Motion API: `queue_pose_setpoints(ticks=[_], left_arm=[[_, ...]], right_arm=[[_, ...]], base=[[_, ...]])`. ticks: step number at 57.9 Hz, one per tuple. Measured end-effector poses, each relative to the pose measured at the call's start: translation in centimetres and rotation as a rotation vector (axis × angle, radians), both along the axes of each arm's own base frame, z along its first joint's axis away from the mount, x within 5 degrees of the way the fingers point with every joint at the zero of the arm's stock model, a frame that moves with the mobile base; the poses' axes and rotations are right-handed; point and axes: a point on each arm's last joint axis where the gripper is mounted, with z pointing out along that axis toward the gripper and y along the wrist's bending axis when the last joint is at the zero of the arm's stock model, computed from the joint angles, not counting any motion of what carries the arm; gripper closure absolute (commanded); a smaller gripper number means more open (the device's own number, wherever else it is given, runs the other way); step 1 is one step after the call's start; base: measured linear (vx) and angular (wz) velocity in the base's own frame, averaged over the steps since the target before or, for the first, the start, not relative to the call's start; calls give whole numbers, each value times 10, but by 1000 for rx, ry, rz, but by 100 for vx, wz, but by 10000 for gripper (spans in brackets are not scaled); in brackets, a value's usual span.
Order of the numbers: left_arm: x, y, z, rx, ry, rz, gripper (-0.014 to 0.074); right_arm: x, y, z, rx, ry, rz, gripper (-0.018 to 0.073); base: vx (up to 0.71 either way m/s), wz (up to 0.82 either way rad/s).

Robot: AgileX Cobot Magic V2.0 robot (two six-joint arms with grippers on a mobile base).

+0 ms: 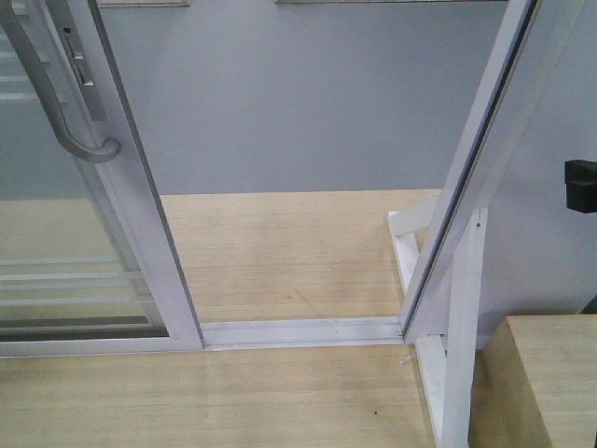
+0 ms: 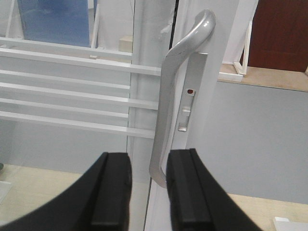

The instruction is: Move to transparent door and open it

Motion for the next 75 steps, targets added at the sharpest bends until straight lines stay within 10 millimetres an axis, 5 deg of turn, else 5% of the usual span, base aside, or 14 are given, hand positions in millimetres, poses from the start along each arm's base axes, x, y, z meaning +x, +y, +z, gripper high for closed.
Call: queue_pose_setpoints(ticks=[17, 34, 48, 63, 75], left_arm=[[-8, -4, -13, 9, 40, -21, 273], [-64, -17, -49, 118, -67, -83, 273], [-102, -19, -99, 107, -155, -75, 297], [-118, -20, -151, 109, -192, -74, 435], [-118, -20, -159, 86, -174, -86, 606]], right_arm=[[0, 0, 0, 0, 1, 0, 146], [0, 0, 0, 8, 0, 0, 146], [0, 0, 0, 7, 0, 0, 146], [0, 0, 0, 7, 3, 1, 146], [-1, 1, -1, 9, 9, 2, 146]], base=[[0, 0], [0, 0], [0, 0], [0, 0], [0, 0]])
